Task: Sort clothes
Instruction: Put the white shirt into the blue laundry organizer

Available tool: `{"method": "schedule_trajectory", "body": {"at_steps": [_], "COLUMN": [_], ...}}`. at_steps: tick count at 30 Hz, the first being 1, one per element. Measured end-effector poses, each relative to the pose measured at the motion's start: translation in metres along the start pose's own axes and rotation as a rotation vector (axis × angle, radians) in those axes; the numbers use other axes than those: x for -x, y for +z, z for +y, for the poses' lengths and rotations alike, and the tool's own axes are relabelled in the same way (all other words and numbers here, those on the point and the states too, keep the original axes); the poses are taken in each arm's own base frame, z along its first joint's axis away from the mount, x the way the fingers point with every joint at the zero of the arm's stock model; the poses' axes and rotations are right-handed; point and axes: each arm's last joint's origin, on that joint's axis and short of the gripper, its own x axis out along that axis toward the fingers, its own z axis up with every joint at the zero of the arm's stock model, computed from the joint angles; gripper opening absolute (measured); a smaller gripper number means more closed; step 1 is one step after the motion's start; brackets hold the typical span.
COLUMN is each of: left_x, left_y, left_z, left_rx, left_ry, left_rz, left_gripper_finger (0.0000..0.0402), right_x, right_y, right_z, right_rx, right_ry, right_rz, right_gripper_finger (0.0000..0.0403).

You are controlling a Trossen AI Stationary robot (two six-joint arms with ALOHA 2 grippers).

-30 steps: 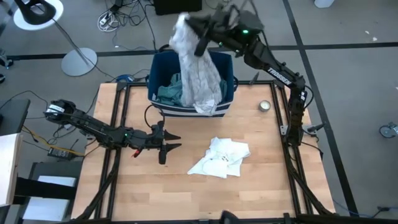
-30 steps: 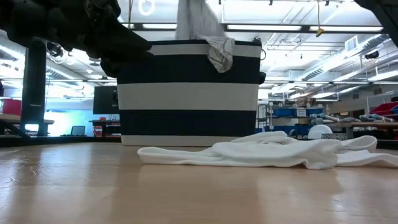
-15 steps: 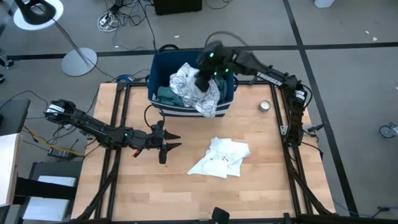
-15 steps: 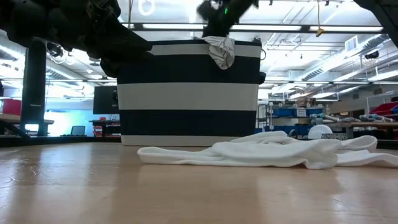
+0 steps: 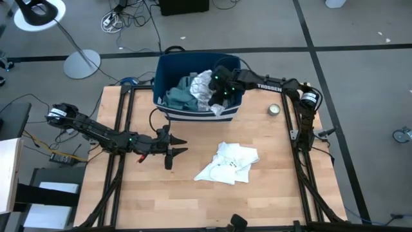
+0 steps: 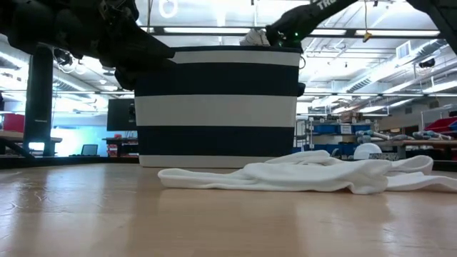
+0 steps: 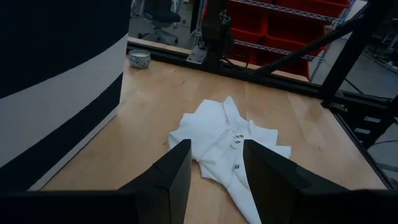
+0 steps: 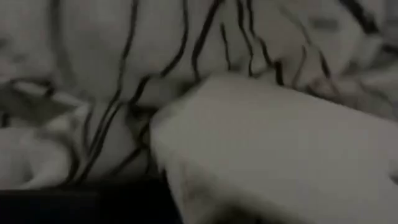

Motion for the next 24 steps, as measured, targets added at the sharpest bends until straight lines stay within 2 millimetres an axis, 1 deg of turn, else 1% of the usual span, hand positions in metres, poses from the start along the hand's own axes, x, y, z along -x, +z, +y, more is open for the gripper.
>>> {"method": "schedule_trajectory", "body": {"at_steps": [2,5,8,10,13,16,19,21,24], "left_x": [0.000,0.000,0.000,0.000,0.000,0.000,0.000,0.000,0.000], "left_y": [0.000,0.000,0.000,0.000,0.000,0.000,0.000,0.000,-0.001], "left_z": [0.000,0.000,0.000,0.000,0.000,0.000,0.000,0.000,0.000], "left_rx": [0.000,0.000,0.000,0.000,0.000,-0.001,-0.001,-0.001,-0.004], "left_ry": [0.000,0.000,0.000,0.000,0.000,0.000,0.000,0.000,0.002], "left_rz": [0.000,0.001,0.001,0.001,0.002,0.002,0.002,0.004,0.010], "left_gripper_finger": [0.0151,0.0151,0.0151,0.0151,0.0151,0.0151,0.0151,0.0151,0.0151], "right_x": [-0.004,-0.005,0.000,0.010,0.033,0.062,0.094,0.117,0.149], "right_y": [-0.005,-0.006,-0.005,-0.001,0.012,0.028,0.038,0.041,0.034], "right_z": [-0.002,-0.004,-0.005,-0.005,-0.004,-0.001,0.003,0.006,0.008], "right_rx": [-0.003,-0.006,-0.036,-0.040,-0.025,-0.009,0.018,0.031,0.039], "right_ry": [-0.003,-0.007,-0.016,-0.024,-0.034,-0.028,-0.022,-0.018,-0.016], "right_rz": [0.017,0.023,0.009,-0.010,-0.081,-0.186,-0.280,-0.327,-0.359], "right_gripper_finger": [0.0220,0.0245,0.0255,0.0254,0.0247,0.0240,0.0237,0.0236,0.0236]}}
